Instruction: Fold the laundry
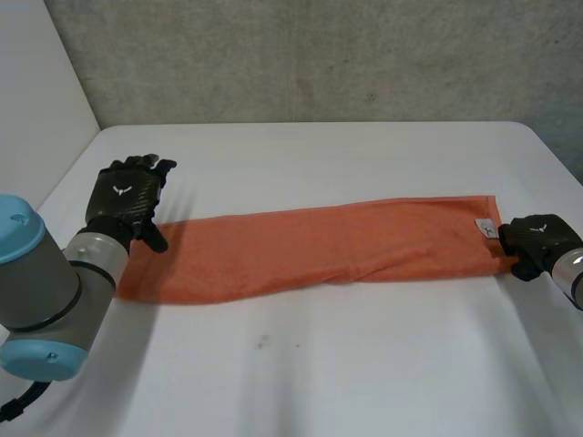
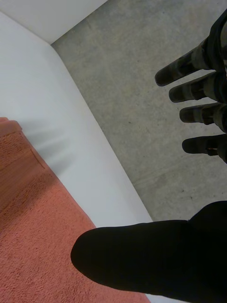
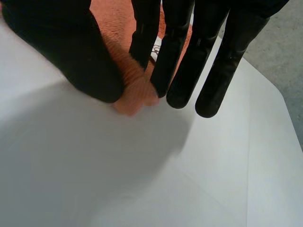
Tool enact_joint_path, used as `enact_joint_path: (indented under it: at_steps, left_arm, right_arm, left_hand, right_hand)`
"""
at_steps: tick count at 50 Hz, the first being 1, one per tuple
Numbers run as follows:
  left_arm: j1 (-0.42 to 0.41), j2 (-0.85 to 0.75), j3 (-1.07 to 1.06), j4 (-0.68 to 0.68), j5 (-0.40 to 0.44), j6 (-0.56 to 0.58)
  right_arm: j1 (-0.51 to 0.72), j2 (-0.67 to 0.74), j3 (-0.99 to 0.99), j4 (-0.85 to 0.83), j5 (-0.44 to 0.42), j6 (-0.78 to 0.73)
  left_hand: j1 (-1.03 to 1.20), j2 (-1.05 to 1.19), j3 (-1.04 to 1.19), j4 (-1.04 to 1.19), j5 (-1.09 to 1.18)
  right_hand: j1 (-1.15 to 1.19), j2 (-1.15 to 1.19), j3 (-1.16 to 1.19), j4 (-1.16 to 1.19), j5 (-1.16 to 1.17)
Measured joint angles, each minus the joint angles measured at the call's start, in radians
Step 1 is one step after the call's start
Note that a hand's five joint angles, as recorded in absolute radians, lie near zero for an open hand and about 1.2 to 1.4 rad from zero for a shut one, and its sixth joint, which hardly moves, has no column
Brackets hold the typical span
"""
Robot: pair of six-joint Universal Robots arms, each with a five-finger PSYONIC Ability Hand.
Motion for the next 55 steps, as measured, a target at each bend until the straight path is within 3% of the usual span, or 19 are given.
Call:
enact_joint_path:
  at_steps: [11,12,20,27,31,33,35,37,40,41,43,47,48,55]
  left_arm:
    - [0.000,-0.001,-0.002,-0.002,-0.001,0.000]
    - [0.001,0.000,-0.002,-0.003,-0.001,0.000]
    - [-0.001,0.002,-0.002,-0.003,-0.003,0.000]
    - [-0.005,0.005,-0.002,-0.003,-0.004,0.000]
    - [-0.007,0.007,-0.002,-0.003,-0.005,-0.001]
    - [-0.008,0.008,-0.002,-0.003,-0.005,-0.001]
    - [-0.011,0.010,-0.002,-0.003,-0.006,-0.002]
    - [-0.011,0.010,-0.002,-0.003,-0.006,-0.002]
    - [-0.013,0.013,-0.005,-0.004,-0.007,-0.002]
    - [-0.013,0.013,-0.005,-0.004,-0.007,-0.002]
    - [-0.014,0.015,-0.008,-0.003,-0.007,-0.002]
    - [-0.015,0.018,-0.013,-0.003,-0.007,-0.002]
    - [-0.016,0.019,-0.015,-0.003,-0.007,-0.002]
    - [-0.026,0.019,-0.018,-0.004,-0.008,-0.002]
  right_arm:
    - [-0.028,0.031,-0.068,-0.003,0.084,0.001]
    - [-0.059,0.036,-0.096,-0.003,0.149,-0.005]
    - [-0.185,0.027,-0.177,0.001,0.310,-0.081]
    - [-0.188,-0.022,-0.189,-0.002,0.310,-0.088]
    - [-0.117,-0.072,-0.183,-0.008,0.286,-0.047]
    - [-0.048,-0.102,-0.181,-0.015,0.265,-0.015]
    - [0.116,-0.138,-0.183,-0.025,0.214,0.041]
    - [0.116,-0.138,-0.183,-0.025,0.214,0.041]
    - [0.268,-0.142,-0.193,-0.030,0.168,0.068]
    - [0.268,-0.142,-0.193,-0.030,0.168,0.068]
    - [0.431,-0.117,-0.209,-0.034,0.124,0.077]
    - [0.549,-0.075,-0.227,-0.034,0.096,0.076]
    - [0.656,-0.022,-0.248,-0.033,0.076,0.073]
    - [0.819,0.102,-0.291,-0.029,0.057,0.066]
  left_hand:
    - [0.000,0.000,0.000,0.000,0.000]
    - [0.000,0.000,0.000,0.000,0.000]
    - [0.000,0.000,0.000,0.000,0.000]
    - [0.000,0.000,0.000,0.000,0.000]
    - [0.000,0.000,0.000,0.000,0.000]
    - [0.000,0.000,0.000,0.000,0.000]
    - [0.000,0.000,0.000,0.000,0.000]
    - [0.000,0.000,0.000,0.000,0.000]
    - [0.000,0.000,0.000,0.000,0.000]
    - [0.000,0.000,0.000,0.000,0.000]
    - [0.000,0.000,0.000,0.000,0.000]
    - [0.000,0.000,0.000,0.000,0.000]
    - [0.000,0.000,0.000,0.000,0.000]
    - [0.000,-0.001,-0.003,-0.002,0.000]
  right_hand:
    - [0.015,0.042,0.048,0.053,0.038]
    - [0.015,0.042,0.048,0.053,0.038]
    - [0.015,0.042,0.048,0.053,0.038]
    - [0.015,0.042,0.048,0.053,0.038]
    - [0.015,0.042,0.048,0.053,0.038]
    - [0.015,0.042,0.048,0.053,0.038]
    - [0.015,0.042,0.048,0.053,0.038]
    - [0.015,0.042,0.048,0.053,0.038]
    - [0.015,0.042,0.048,0.053,0.038]
    - [0.015,0.042,0.048,0.053,0.038]
    - [0.015,0.042,0.048,0.053,0.038]
    - [0.015,0.042,0.048,0.053,0.038]
    - [0.031,0.043,0.050,0.056,0.048]
    - [0.031,0.043,0.051,0.056,0.048]
